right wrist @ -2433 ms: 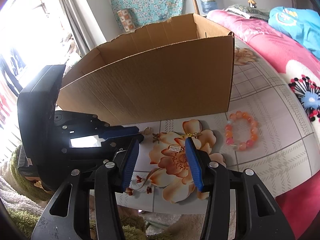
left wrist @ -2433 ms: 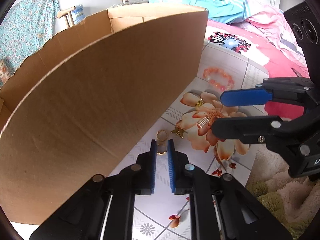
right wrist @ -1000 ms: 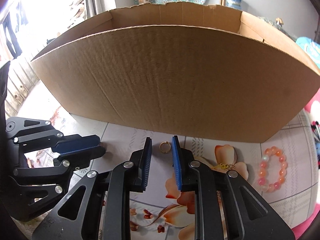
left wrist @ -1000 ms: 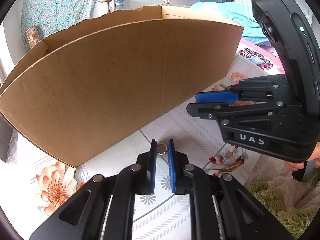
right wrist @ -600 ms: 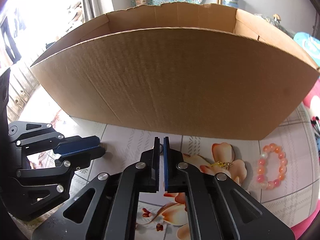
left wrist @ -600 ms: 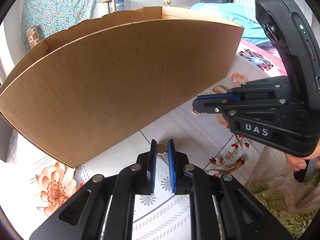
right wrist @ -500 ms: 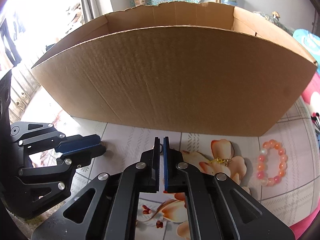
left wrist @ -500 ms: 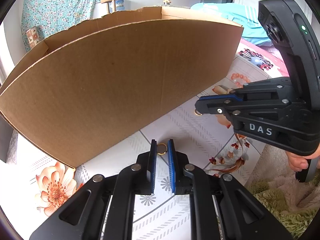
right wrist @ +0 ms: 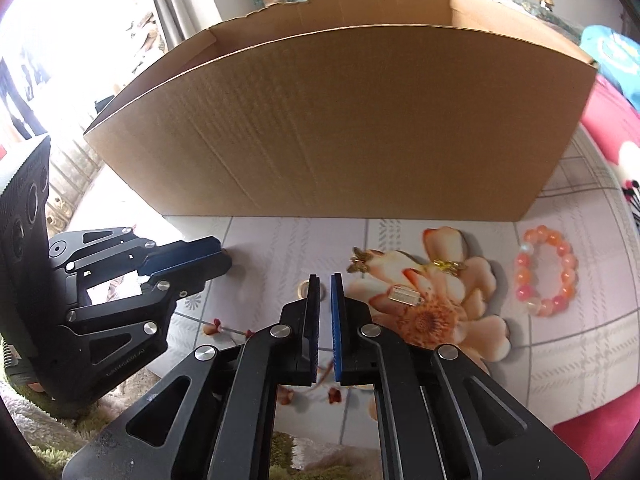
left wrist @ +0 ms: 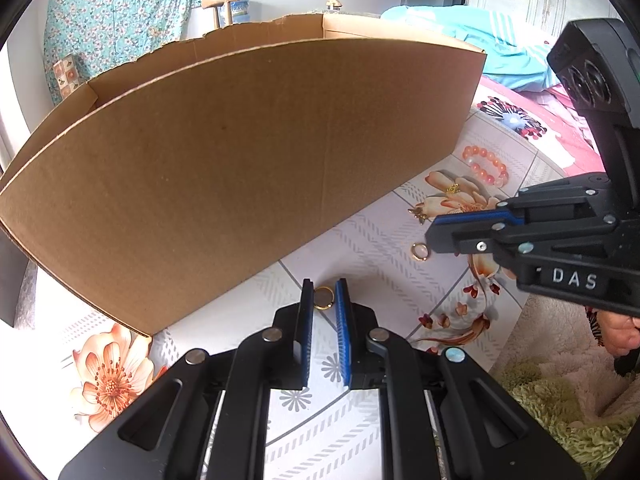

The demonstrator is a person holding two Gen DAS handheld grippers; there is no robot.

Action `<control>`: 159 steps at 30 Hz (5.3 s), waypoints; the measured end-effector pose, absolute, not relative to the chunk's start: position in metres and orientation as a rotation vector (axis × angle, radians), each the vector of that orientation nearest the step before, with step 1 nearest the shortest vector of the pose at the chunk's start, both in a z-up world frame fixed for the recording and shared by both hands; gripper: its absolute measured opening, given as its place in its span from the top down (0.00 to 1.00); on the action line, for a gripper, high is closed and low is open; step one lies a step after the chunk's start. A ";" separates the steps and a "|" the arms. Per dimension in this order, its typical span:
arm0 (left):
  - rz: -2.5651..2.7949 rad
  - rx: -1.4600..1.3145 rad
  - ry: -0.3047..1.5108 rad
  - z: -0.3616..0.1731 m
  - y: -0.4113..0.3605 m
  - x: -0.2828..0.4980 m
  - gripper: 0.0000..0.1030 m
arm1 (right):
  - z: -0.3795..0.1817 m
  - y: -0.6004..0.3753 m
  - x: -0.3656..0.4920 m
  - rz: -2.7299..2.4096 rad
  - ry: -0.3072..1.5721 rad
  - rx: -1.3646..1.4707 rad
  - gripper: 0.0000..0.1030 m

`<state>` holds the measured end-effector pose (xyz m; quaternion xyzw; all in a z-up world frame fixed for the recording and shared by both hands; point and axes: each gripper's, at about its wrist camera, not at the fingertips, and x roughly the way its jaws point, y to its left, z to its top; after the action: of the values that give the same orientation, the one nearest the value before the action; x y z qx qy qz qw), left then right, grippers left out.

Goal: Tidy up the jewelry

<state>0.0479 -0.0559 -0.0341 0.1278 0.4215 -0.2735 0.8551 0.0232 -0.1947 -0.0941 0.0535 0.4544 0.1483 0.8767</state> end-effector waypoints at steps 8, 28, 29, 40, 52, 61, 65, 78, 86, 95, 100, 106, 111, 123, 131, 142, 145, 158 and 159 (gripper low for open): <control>-0.574 0.270 0.886 -0.034 -0.056 0.048 0.90 | -0.095 -0.193 0.015 0.316 0.961 0.049 0.94; -0.574 0.273 0.885 -0.035 -0.057 0.047 0.90 | -0.095 -0.164 0.025 0.315 0.946 -0.042 0.93; -0.574 0.273 0.885 -0.035 -0.057 0.047 0.90 | -0.095 -0.161 0.023 0.327 0.946 -0.044 0.93; -0.573 0.273 0.884 -0.035 -0.057 0.047 0.90 | -0.089 -0.157 0.025 0.363 0.912 -0.004 0.74; -0.573 0.275 0.884 -0.037 -0.057 0.047 0.90 | -0.097 -0.149 0.027 0.362 0.905 -0.049 0.90; -0.578 0.275 0.885 -0.037 -0.058 0.047 0.90 | -0.080 -0.174 0.020 0.356 0.881 -0.016 0.90; -0.582 0.265 0.883 -0.035 -0.055 0.047 0.90 | -0.066 -0.189 0.013 0.349 0.862 -0.002 0.90; -0.717 0.226 0.712 0.039 -0.046 0.023 0.90 | 0.002 -0.228 -0.012 0.379 0.709 0.045 0.90; -0.732 0.223 0.621 0.082 -0.061 0.062 0.90 | 0.048 -0.256 0.001 0.344 0.575 0.078 0.90; -0.676 0.150 0.833 0.062 -0.096 0.163 0.90 | 0.025 -0.262 0.076 0.304 0.711 0.071 0.90; -0.656 0.108 0.936 0.048 -0.106 0.188 0.90 | 0.017 -0.264 0.097 0.306 0.745 0.059 0.91; -0.670 -0.018 0.996 0.043 -0.095 0.195 0.79 | 0.027 -0.271 0.103 0.290 0.706 0.061 0.81; -0.673 -0.086 0.989 0.048 -0.084 0.195 0.77 | 0.037 -0.281 0.098 0.280 0.660 0.095 0.79; -0.656 -0.112 0.879 0.076 -0.061 0.174 0.77 | 0.064 -0.307 0.075 0.291 0.561 0.210 0.72; -0.726 -0.051 0.755 0.092 -0.044 0.122 0.72 | 0.076 -0.308 0.037 0.328 0.493 0.210 0.65; -0.828 0.048 0.753 0.070 -0.024 0.046 0.46 | 0.036 -0.294 -0.011 0.337 0.568 0.181 0.62; -0.834 0.068 0.787 0.055 -0.033 0.038 0.44 | 0.016 -0.292 -0.013 0.326 0.629 0.210 0.62; -0.720 0.277 0.847 -0.018 -0.095 0.048 0.47 | -0.068 -0.261 -0.001 0.250 0.896 0.247 0.78; -0.725 0.293 0.834 -0.019 -0.099 0.049 0.49 | -0.071 -0.261 0.000 0.252 0.899 0.256 0.78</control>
<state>0.0488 -0.0986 -0.0195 0.1386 0.3946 -0.3431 0.8410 -0.0001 -0.2609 -0.0707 0.1229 0.4322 0.1210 0.8851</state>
